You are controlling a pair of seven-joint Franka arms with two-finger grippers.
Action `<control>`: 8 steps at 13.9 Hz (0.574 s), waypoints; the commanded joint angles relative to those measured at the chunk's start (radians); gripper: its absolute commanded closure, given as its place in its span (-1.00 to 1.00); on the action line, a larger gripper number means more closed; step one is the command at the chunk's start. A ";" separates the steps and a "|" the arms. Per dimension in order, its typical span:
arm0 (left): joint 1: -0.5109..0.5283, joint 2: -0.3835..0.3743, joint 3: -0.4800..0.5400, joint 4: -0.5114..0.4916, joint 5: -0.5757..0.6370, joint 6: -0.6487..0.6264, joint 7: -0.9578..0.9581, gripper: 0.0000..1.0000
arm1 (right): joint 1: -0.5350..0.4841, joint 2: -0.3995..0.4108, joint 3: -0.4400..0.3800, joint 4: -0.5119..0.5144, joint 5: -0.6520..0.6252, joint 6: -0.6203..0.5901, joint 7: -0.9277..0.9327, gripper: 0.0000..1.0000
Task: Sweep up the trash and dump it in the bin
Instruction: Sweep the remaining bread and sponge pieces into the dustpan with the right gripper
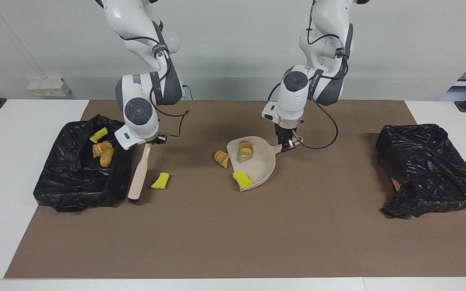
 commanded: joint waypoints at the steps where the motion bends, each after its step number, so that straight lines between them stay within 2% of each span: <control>1: -0.025 -0.035 0.006 -0.031 0.014 -0.009 -0.074 1.00 | 0.003 -0.045 0.019 -0.076 -0.014 0.046 -0.063 1.00; 2: -0.027 -0.035 0.006 -0.031 0.014 -0.010 -0.091 1.00 | 0.018 -0.047 0.022 -0.076 -0.003 0.043 -0.079 1.00; 6: -0.034 -0.043 0.006 -0.039 0.014 -0.017 -0.094 1.00 | 0.190 -0.024 0.022 -0.078 0.075 0.045 -0.092 1.00; 8: -0.034 -0.047 0.006 -0.050 0.014 -0.012 -0.091 1.00 | 0.225 -0.028 0.024 -0.076 0.153 0.049 -0.099 1.00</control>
